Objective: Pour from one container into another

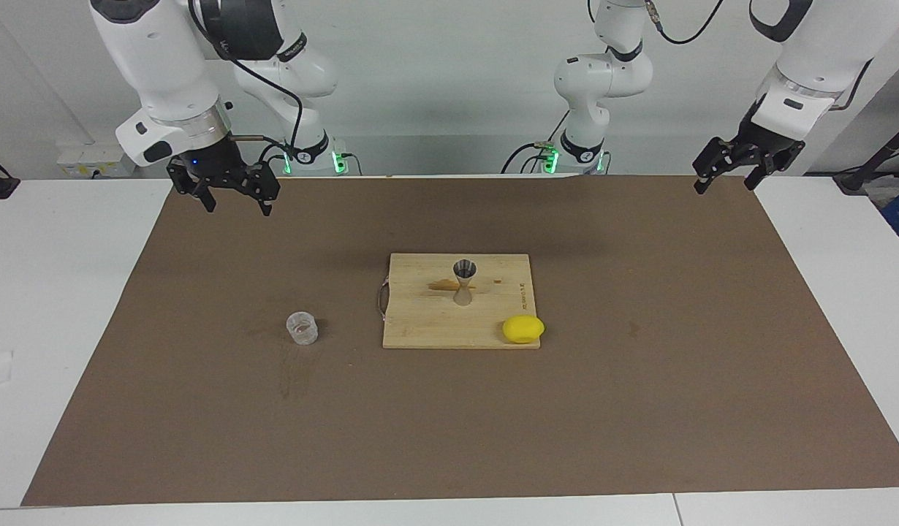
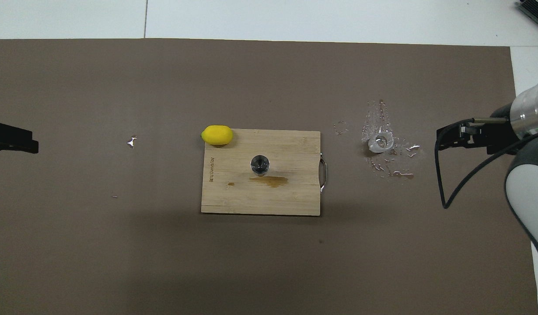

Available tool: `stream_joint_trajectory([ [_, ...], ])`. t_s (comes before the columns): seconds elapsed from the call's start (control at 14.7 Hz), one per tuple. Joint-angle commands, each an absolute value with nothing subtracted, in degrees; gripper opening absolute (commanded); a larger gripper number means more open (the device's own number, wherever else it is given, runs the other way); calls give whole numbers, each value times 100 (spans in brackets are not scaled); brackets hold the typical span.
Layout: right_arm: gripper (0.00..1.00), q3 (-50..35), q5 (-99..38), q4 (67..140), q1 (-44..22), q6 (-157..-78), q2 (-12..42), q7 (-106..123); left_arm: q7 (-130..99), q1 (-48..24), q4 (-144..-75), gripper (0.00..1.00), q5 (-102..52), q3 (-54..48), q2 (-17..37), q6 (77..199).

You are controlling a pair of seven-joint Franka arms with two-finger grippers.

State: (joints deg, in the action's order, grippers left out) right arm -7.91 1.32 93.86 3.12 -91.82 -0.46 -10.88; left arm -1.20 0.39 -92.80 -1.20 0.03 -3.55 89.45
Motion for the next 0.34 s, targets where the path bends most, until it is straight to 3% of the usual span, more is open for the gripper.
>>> stream_joint_trajectory([
  [0.0,100,-826,202,9439,325,-9167,-79,-1011,-158,53,-9527,100,-9,-9,-545,9105],
  [0.27,100,-826,193,9448,325,-9185,-79,-976,-158,53,-9527,100,-9,-9,-545,9105],
])
